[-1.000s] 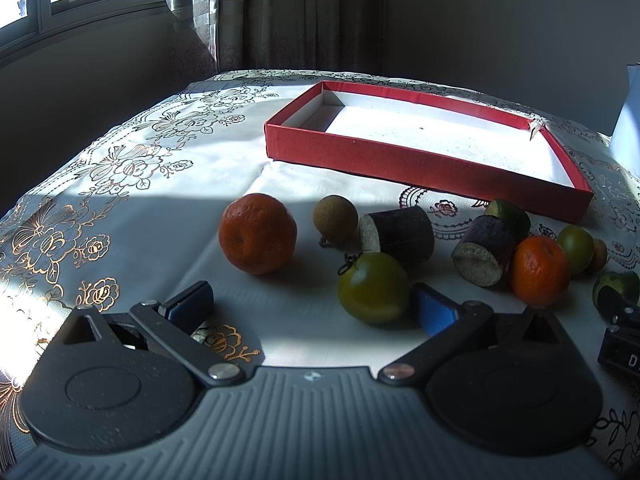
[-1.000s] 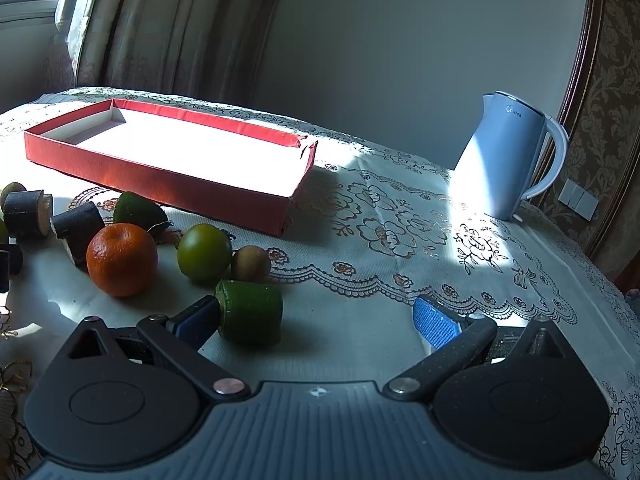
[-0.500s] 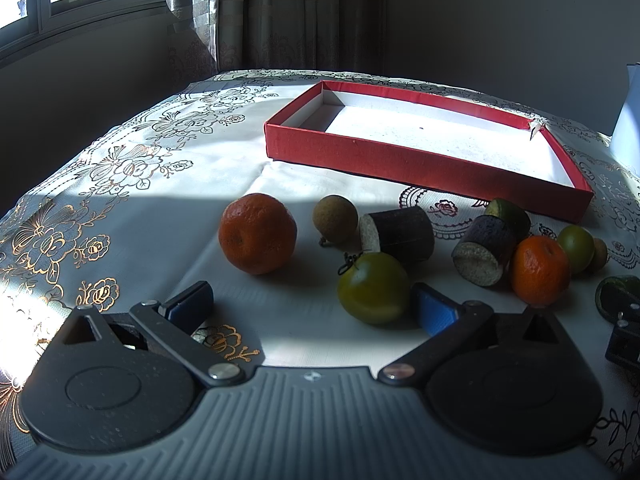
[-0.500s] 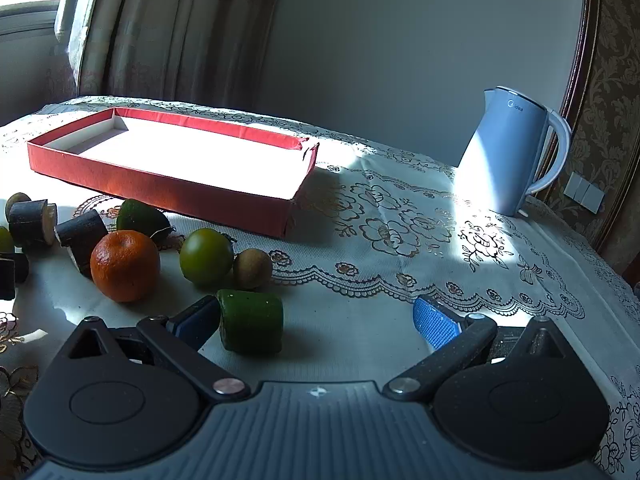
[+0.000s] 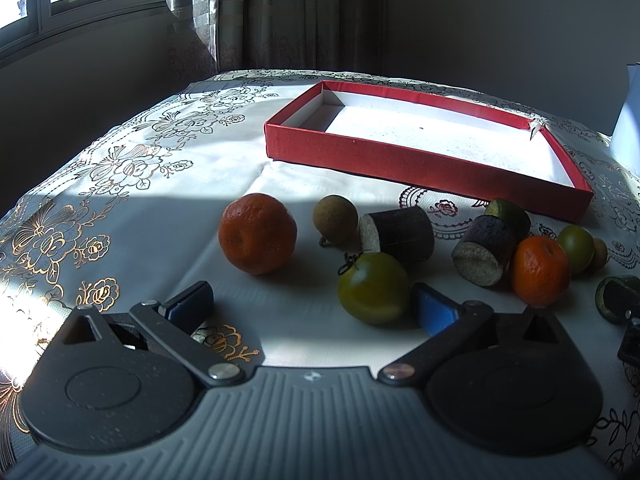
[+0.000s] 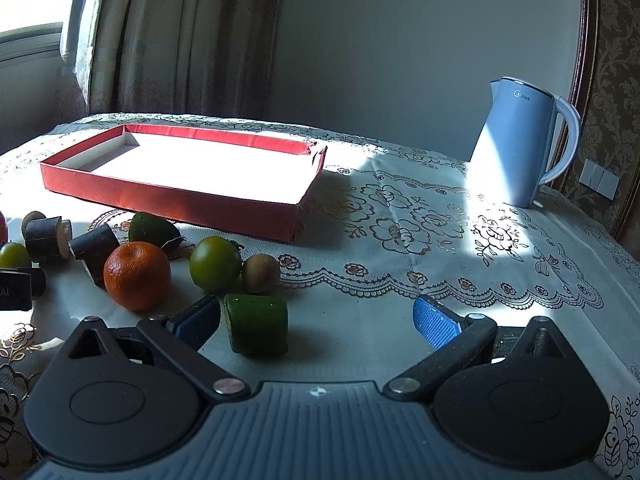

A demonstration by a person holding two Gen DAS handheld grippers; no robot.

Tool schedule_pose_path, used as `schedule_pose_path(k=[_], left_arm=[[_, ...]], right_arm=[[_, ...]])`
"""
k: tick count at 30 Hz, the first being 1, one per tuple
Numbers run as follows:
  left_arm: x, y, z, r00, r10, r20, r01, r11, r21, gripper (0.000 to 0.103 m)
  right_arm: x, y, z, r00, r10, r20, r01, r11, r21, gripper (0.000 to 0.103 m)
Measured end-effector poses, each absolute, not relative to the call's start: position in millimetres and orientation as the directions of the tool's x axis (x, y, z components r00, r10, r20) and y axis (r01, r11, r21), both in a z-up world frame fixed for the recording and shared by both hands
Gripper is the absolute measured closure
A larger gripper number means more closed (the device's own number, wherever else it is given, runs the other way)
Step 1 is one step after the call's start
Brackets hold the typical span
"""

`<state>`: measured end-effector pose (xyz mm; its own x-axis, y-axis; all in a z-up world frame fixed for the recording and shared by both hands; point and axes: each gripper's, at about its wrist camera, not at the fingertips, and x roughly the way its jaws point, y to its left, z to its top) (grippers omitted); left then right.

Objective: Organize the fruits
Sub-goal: 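Move the right tool toward the green cucumber piece, then grasp the green cucumber piece with the right tool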

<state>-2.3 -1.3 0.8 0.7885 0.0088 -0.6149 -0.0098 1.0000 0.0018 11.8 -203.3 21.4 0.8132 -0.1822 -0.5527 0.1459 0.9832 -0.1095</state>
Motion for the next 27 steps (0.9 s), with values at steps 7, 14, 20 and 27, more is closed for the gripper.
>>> schedule_pose_path(k=[7, 14, 20, 27], left_arm=[[-2.2, -1.2, 0.8, 0.789, 0.009, -0.615, -0.01, 1.0, 0.002, 0.0], [-2.2, -1.3, 0.8, 0.789, 0.009, -0.615, -0.01, 1.0, 0.002, 0.0], [-2.2, -1.3, 0.8, 0.789, 0.009, -0.615, -0.01, 1.0, 0.002, 0.0], [-2.2, -1.3, 0.8, 0.789, 0.009, -0.615, -0.01, 1.0, 0.002, 0.0]], right_arm=[[4.0, -212.0, 23.9, 0.83, -0.116, -0.545, 0.108, 0.993, -0.046, 0.0], [-3.5, -220.1, 26.3, 0.846, -0.085, -0.526, 0.086, 0.996, -0.022, 0.0], [-14.5, -232.8, 33.7, 0.875, 0.051, -0.482, -0.037, 0.999, 0.039, 0.0], [-27.5, -238.6, 40.1, 0.862, 0.18, -0.474, -0.188, 0.982, 0.031, 0.001]])
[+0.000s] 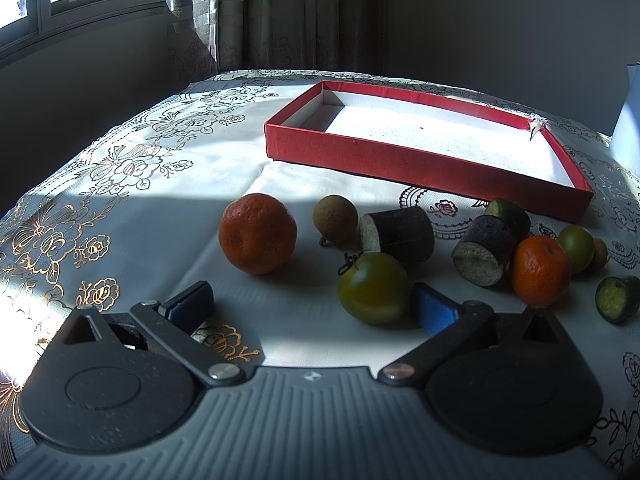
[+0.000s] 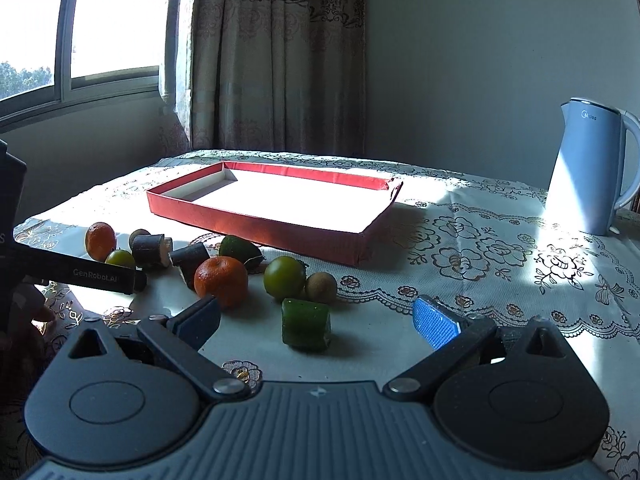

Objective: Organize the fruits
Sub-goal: 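Grasp the green cucumber piece with the right tool, then carry the cucumber piece into the red tray and open the right tool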

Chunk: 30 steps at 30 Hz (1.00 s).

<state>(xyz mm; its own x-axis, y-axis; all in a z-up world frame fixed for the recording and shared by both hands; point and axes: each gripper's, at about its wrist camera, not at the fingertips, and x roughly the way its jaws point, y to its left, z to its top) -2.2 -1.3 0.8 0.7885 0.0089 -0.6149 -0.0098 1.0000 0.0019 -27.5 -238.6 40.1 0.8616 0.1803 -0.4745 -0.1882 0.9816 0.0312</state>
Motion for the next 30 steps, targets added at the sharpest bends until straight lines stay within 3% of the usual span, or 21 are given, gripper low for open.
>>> schedule_pose_path(k=[2, 6, 12, 18, 21, 30], left_arm=[[-2.2, -1.3, 0.8, 0.789, 0.009, -0.615, -0.01, 1.0, 0.002, 0.0], [-2.2, -1.5, 0.8, 0.789, 0.009, -0.615, -0.01, 1.0, 0.002, 0.0], [-2.2, -1.3, 0.8, 0.789, 0.009, -0.615, -0.01, 1.0, 0.002, 0.0], [-2.2, -1.4, 0.8, 0.789, 0.009, -0.615, -0.01, 1.0, 0.002, 0.0], [-2.2, -1.3, 0.8, 0.789, 0.009, -0.615, -0.01, 1.0, 0.002, 0.0], [-2.2, -1.4, 0.8, 0.789, 0.009, -0.615, -0.01, 1.0, 0.002, 0.0]], right_arm=[[-27.2, -237.6, 41.2, 0.857, 0.197, -0.477, -0.207, 0.978, 0.03, 0.005], [-13.9, -233.9, 38.9, 0.826, 0.206, -0.525, -0.206, 0.977, 0.06, 0.049], [1.2, -223.3, 29.8, 0.802, 0.157, -0.577, -0.168, 0.985, 0.036, 0.05], [12.4, -225.5, 21.5, 0.776, 0.144, -0.615, -0.137, 0.989, 0.058, 0.071], [11.5, -224.7, 20.1, 0.778, 0.151, -0.61, -0.142, 0.988, 0.063, 0.075], [29.0, -228.7, 76.6, 0.88, 0.175, -0.441, -0.166, 0.984, 0.059, 0.076]])
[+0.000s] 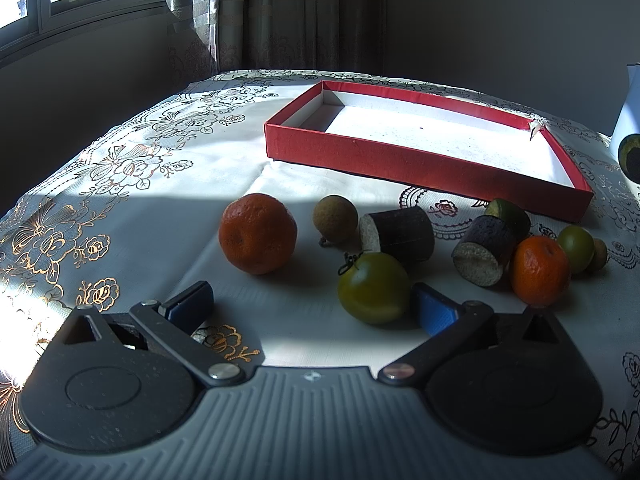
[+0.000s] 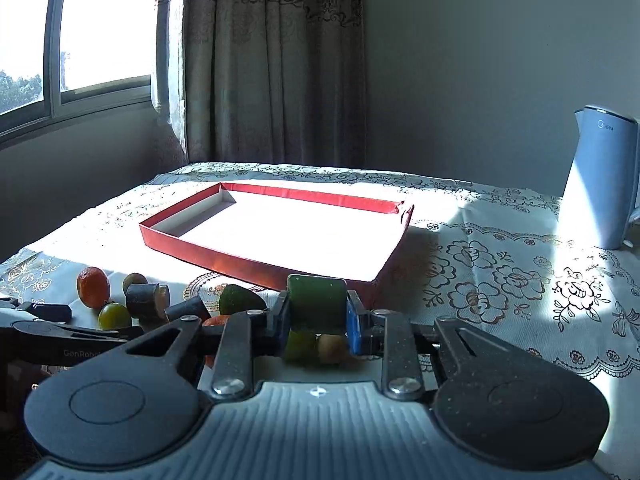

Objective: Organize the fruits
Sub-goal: 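Carry the cucumber piece into the red tray and open the right tool, then reach the left tool to the small green lime and grasp it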

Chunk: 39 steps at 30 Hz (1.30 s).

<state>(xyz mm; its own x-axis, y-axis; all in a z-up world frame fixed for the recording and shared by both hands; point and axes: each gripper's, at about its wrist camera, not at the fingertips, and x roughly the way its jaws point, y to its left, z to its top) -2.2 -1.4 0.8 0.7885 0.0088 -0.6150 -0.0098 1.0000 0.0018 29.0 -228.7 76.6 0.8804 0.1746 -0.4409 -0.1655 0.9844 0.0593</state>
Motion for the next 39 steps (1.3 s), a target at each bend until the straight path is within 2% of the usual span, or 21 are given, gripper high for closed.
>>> schedule_pose_path(k=[5, 11, 17, 20, 22, 24, 26, 28, 32, 36, 39], left_arm=[[-2.2, -1.2, 0.8, 0.789, 0.009, -0.615, -0.01, 1.0, 0.002, 0.0], [-2.2, -1.3, 0.8, 0.789, 0.009, -0.615, -0.01, 1.0, 0.002, 0.0], [-2.2, -1.2, 0.8, 0.789, 0.009, -0.615, -0.01, 1.0, 0.002, 0.0], [-2.2, -1.3, 0.8, 0.788, 0.009, -0.615, -0.01, 1.0, 0.002, 0.0], [-2.2, -1.4, 0.8, 0.788, 0.009, -0.615, -0.01, 1.0, 0.002, 0.0], [-2.2, -1.3, 0.8, 0.788, 0.009, -0.615, -0.01, 1.0, 0.001, 0.0], [-2.2, -1.2, 0.8, 0.788, 0.009, -0.615, -0.01, 1.0, 0.002, 0.0], [-2.2, -1.3, 0.8, 0.788, 0.009, -0.615, -0.01, 1.0, 0.002, 0.0], [-2.2, -1.4, 0.8, 0.788, 0.009, -0.615, -0.01, 1.0, 0.002, 0.0], [-2.2, -1.3, 0.8, 0.789, 0.009, -0.615, -0.01, 1.0, 0.002, 0.0], [-2.3, -1.2, 0.8, 0.789, 0.008, -0.615, -0.01, 1.0, 0.0, 0.0]], right_arm=[[86.0, -226.7, 80.9, 0.869, 0.182, -0.46, -0.168, 0.983, 0.073, 0.076], [148.8, -223.5, 44.1, 0.806, 0.146, -0.573, -0.133, 0.989, 0.065, 0.076], [161.0, -224.3, 25.0, 0.771, 0.139, -0.621, -0.124, 0.99, 0.067, 0.075], [152.8, -229.7, 27.1, 0.782, 0.146, -0.605, -0.111, 0.989, 0.096, 0.071], [142.4, -234.5, 33.9, 0.801, 0.155, -0.578, -0.11, 0.988, 0.113, 0.053], [127.3, -239.4, 42.0, 0.825, 0.159, -0.543, -0.108, 0.986, 0.124, 0.029], [107.8, -245.5, 48.4, 0.852, 0.142, -0.504, -0.09, 0.988, 0.127, 0.021], [84.8, -252.9, 50.7, 0.863, 0.133, -0.488, -0.08, 0.989, 0.128, 0.021], [57.1, -264.2, 38.9, 0.855, 0.056, -0.516, -0.004, 0.995, 0.101, 0.021], [47.7, -274.6, 19.8, 0.805, -0.021, -0.593, 0.085, 0.993, 0.079, 0.021], [44.7, -278.7, 14.1, 0.777, -0.019, -0.63, 0.095, 0.992, 0.087, 0.021]])
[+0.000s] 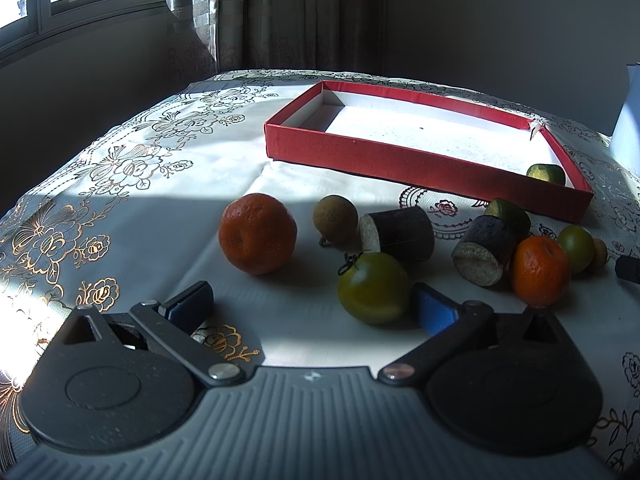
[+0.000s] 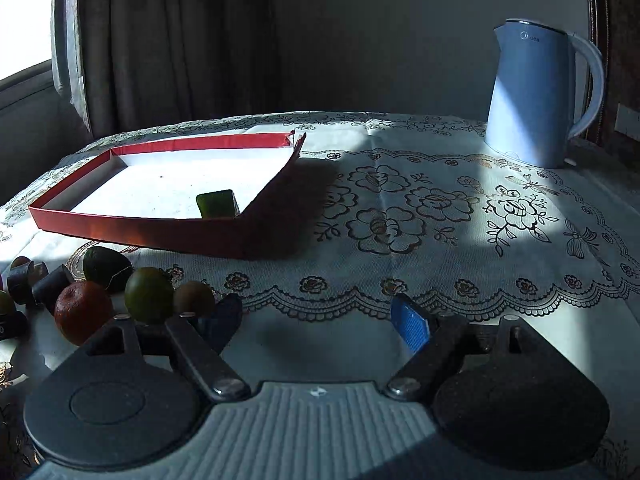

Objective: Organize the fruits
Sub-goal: 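Reach the left tool to the small green lime and grasp it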

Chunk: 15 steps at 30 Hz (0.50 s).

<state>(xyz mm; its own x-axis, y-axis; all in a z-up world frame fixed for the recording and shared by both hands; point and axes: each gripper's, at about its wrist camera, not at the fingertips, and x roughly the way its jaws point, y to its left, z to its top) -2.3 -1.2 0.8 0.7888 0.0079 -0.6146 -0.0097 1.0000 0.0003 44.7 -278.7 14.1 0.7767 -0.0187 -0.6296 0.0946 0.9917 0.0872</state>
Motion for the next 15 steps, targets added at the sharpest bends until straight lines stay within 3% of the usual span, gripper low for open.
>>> schedule_pose_path(k=[5, 9, 12, 15], left_arm=[[-9.9, 3.7, 2.0, 0.797, -0.024, -0.604, 0.02, 1.0, -0.014, 0.0], [-33.9, 16.9, 9.1, 0.854, -0.045, -0.518, 0.031, 0.999, -0.037, 0.0], [-50.3, 31.7, 16.9, 0.893, -0.119, -0.434, 0.071, 0.99, -0.125, 0.0], [-51.1, 39.8, 26.0, 0.89, -0.165, -0.426, 0.083, 0.976, -0.203, 0.0]], right_arm=[[45.2, -275.8, 10.9, 0.766, -0.015, -0.643, 0.08, 0.994, 0.072, 0.017], [43.8, -277.5, 10.7, 0.768, 0.001, -0.641, 0.077, 0.993, 0.094, 0.016], [43.5, -278.8, 10.8, 0.77, 0.008, -0.638, 0.077, 0.991, 0.106, 0.016], [44.0, -279.4, 10.7, 0.77, 0.011, -0.638, 0.077, 0.991, 0.11, 0.016]])
